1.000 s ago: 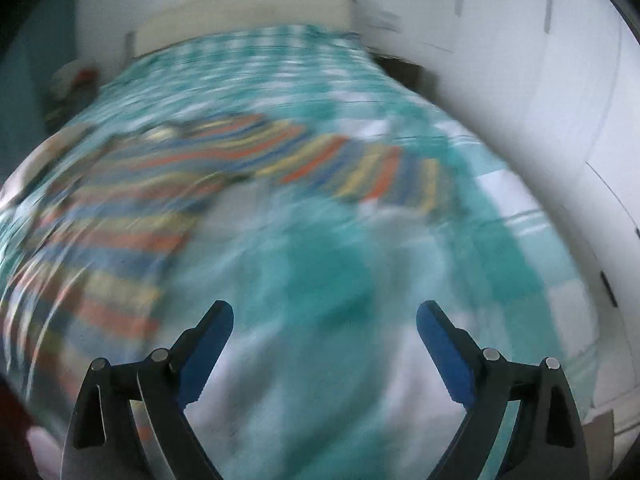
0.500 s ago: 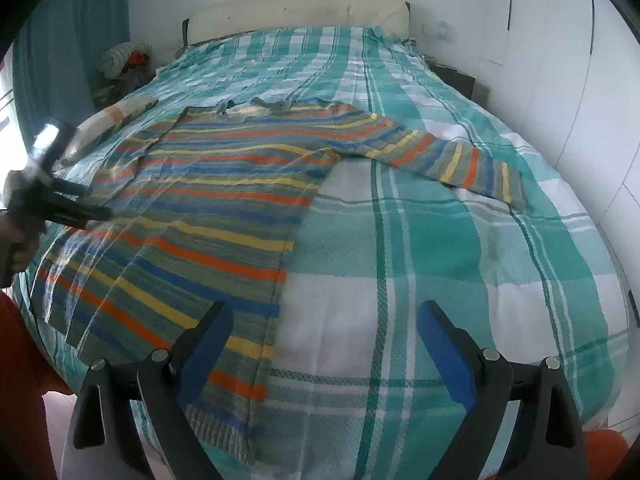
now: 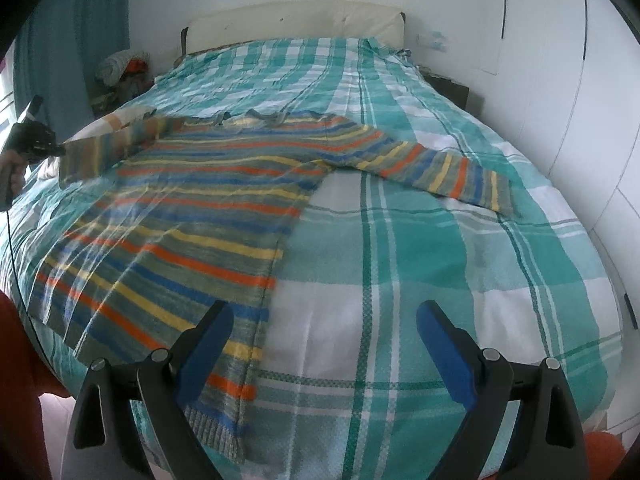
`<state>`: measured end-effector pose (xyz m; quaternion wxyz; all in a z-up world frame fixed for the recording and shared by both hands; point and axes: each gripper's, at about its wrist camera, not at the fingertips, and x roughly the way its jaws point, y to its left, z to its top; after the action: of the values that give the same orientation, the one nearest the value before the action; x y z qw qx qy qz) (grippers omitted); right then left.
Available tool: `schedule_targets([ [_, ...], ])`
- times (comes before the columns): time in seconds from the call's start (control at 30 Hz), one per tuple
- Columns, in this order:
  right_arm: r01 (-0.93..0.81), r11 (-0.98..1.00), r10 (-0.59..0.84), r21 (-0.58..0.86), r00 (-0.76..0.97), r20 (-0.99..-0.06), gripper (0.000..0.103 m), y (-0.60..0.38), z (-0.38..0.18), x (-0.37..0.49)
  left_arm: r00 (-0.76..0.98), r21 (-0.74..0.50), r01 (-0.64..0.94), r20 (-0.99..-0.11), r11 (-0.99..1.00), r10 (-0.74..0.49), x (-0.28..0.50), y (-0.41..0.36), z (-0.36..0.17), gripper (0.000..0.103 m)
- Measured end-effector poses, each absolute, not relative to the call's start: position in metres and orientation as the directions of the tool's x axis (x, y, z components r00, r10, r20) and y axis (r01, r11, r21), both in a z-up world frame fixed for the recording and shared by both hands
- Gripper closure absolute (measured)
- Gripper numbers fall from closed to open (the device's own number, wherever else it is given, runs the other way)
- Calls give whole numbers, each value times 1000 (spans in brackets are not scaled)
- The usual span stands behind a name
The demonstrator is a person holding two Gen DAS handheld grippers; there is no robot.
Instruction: Fold small clothes
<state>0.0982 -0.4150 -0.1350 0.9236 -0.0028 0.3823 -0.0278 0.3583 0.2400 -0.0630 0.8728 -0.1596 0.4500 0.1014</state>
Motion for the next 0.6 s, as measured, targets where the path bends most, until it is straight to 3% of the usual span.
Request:
schedule_targets([
  [0.23,48,998,-58,-34,693,-719,11,-411,-141,101,494,-95,-413,-859,906,135,375,269,-92,102],
  [0.33,61,998,-59,-24,689,-722,11,-415,-141,100,427,-34,-436,-888,899,173,370,274,-102,96],
  [0.4,75,997,-50,3,688,-724,11,-422,-140,99,402,-5,-448,-894,894,197,359,277,-102,61],
  [0.43,83,996,-38,27,687,-726,11,-428,-139,98,413,-5,-444,-888,896,200,348,275,-98,37],
  [0.47,88,995,-24,50,684,-729,11,-433,-138,97,446,-24,-423,-875,906,185,334,271,-92,30],
  [0.6,78,958,170,277,624,-763,11,-452,-142,91,474,-212,-189,-875,959,-100,255,226,-87,30],
])
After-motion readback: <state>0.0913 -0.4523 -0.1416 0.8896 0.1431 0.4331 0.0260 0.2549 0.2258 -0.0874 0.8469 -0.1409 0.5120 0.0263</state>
